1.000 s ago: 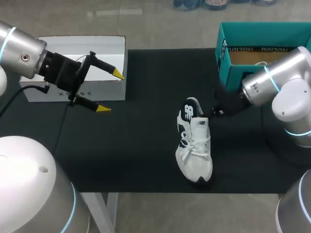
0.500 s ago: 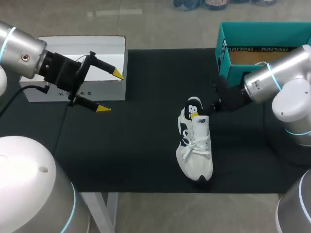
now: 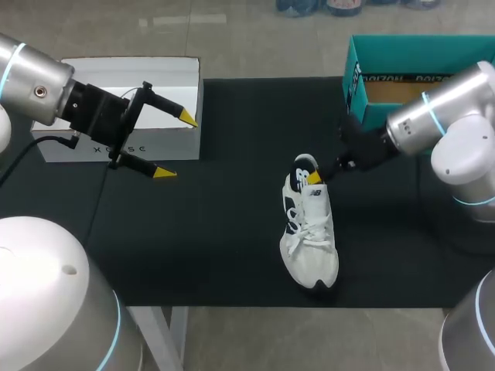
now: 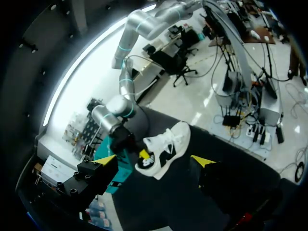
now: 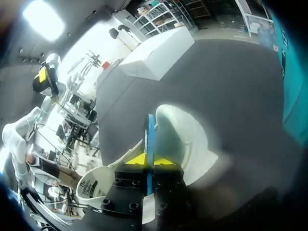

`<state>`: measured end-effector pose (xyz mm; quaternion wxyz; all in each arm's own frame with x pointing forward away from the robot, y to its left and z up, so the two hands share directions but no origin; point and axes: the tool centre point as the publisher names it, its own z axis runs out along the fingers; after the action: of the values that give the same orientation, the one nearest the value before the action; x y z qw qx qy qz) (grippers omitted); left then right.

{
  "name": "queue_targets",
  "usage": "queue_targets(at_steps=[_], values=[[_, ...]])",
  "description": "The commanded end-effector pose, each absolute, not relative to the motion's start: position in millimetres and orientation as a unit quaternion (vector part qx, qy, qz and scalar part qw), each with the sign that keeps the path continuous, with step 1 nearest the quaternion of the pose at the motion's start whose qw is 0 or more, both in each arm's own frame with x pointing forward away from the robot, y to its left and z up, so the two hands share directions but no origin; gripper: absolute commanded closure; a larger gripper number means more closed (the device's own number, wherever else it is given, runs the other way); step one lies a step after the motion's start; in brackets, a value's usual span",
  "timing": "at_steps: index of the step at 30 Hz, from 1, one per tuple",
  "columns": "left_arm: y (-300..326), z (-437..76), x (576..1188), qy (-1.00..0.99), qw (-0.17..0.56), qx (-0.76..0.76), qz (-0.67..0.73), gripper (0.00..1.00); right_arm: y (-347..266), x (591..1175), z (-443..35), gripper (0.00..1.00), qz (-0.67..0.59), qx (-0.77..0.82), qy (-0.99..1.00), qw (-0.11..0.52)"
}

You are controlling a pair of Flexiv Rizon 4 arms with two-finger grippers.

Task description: Take the shoe out of the shoebox, open the shoe tongue, remove and reinsert the insole, then place the shoe into the shoebox

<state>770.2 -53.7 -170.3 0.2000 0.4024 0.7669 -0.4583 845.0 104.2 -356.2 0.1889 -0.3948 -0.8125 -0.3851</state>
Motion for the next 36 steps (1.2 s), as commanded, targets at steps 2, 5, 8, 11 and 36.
queue_targets(at_steps=[2, 5, 8, 11, 36], values=[[-53.3, -170.0, 769.8, 0.768, 0.199, 0.403, -0.457, 0.00, 103.6, 836.4, -363.2, 1.00, -0.383, -0.400, -0.810, 0.192], [-53.3, -170.0, 769.8, 0.768, 0.199, 0.403, -0.457, 0.00, 103.9, 828.4, -365.6, 1.00, -0.379, -0.400, -0.811, 0.197], [-53.3, -170.0, 769.8, 0.768, 0.199, 0.403, -0.457, 0.00, 104.8, 818.8, -367.6, 1.00, -0.376, -0.400, -0.811, 0.204], [-53.3, -170.0, 769.8, 0.768, 0.199, 0.403, -0.457, 0.00, 105.6, 814.5, -373.9, 1.00, -0.371, -0.402, -0.810, 0.211], [-53.3, -170.0, 769.8, 0.768, 0.199, 0.403, -0.457, 0.00, 76.1, 844.2, -318.9, 0.00, -0.290, -0.553, -0.778, 0.067]])
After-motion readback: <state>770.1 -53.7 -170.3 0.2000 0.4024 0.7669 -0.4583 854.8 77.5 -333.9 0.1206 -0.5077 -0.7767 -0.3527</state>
